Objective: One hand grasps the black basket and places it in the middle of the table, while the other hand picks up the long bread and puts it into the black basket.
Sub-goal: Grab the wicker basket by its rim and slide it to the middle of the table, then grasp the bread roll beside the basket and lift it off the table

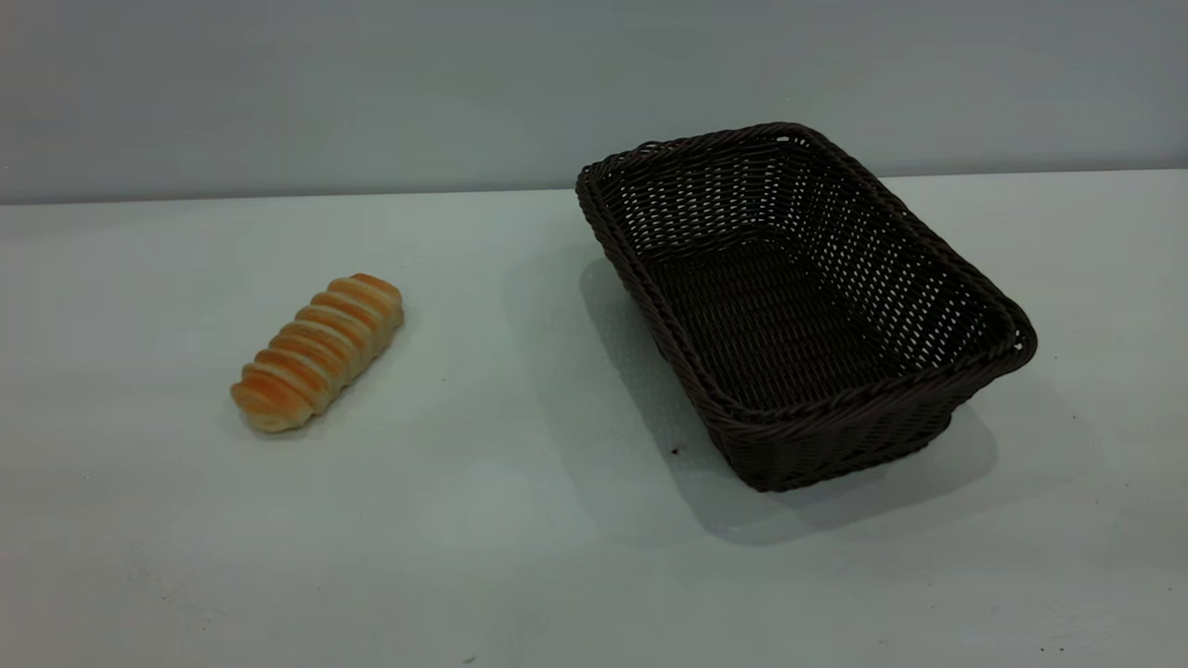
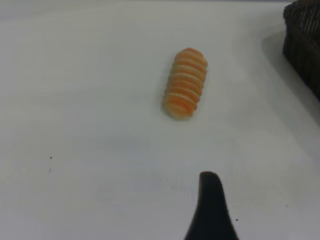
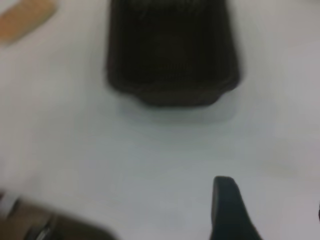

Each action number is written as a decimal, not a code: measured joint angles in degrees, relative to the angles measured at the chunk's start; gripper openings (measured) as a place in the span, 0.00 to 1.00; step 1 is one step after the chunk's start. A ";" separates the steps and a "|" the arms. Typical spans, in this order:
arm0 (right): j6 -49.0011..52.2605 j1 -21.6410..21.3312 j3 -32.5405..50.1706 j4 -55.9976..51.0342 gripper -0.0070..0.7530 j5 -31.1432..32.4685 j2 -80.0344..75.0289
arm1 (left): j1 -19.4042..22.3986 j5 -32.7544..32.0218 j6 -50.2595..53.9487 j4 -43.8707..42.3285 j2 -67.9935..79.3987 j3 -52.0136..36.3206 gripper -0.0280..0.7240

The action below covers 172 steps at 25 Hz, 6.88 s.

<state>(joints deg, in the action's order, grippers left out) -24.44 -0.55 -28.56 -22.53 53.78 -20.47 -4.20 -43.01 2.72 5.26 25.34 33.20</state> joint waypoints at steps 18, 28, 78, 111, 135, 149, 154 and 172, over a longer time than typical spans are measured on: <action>-12.53 14.88 -15.71 -13.26 0.59 -11.50 -54.12 | 0.00 0.95 -2.72 -0.10 14.50 3.83 0.82; 9.40 21.62 -17.68 -14.53 0.59 -24.57 -69.81 | 0.00 0.95 -2.72 -1.11 14.50 3.83 0.82; 40.99 21.68 -16.27 -34.64 0.59 -50.09 -86.91 | 0.00 3.12 -2.72 -1.59 14.50 3.83 0.82; -7.58 21.65 -34.04 -31.78 0.13 -28.99 -95.88 | 0.00 1.45 -3.19 -1.59 14.50 2.72 0.82; 12.90 17.81 -44.65 -9.69 0.75 -17.62 -102.06 | 0.00 0.72 -3.19 -1.59 14.50 2.72 0.82; 11.26 17.69 -49.30 3.19 0.76 -3.04 -88.26 | 0.00 2.88 -2.35 -1.73 14.50 2.72 0.82; 15.64 17.69 -49.30 17.14 0.76 6.57 -82.25 | 0.00 4.42 -2.72 -1.57 19.51 3.84 0.82; 20.06 17.69 -49.30 23.48 0.76 16.81 -59.57 | 0.00 11.58 -18.92 -1.17 74.03 28.86 0.82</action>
<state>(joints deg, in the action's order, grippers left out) -4.38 17.14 -77.87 0.94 70.58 -80.05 -4.20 -31.43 -16.20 4.09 99.37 62.06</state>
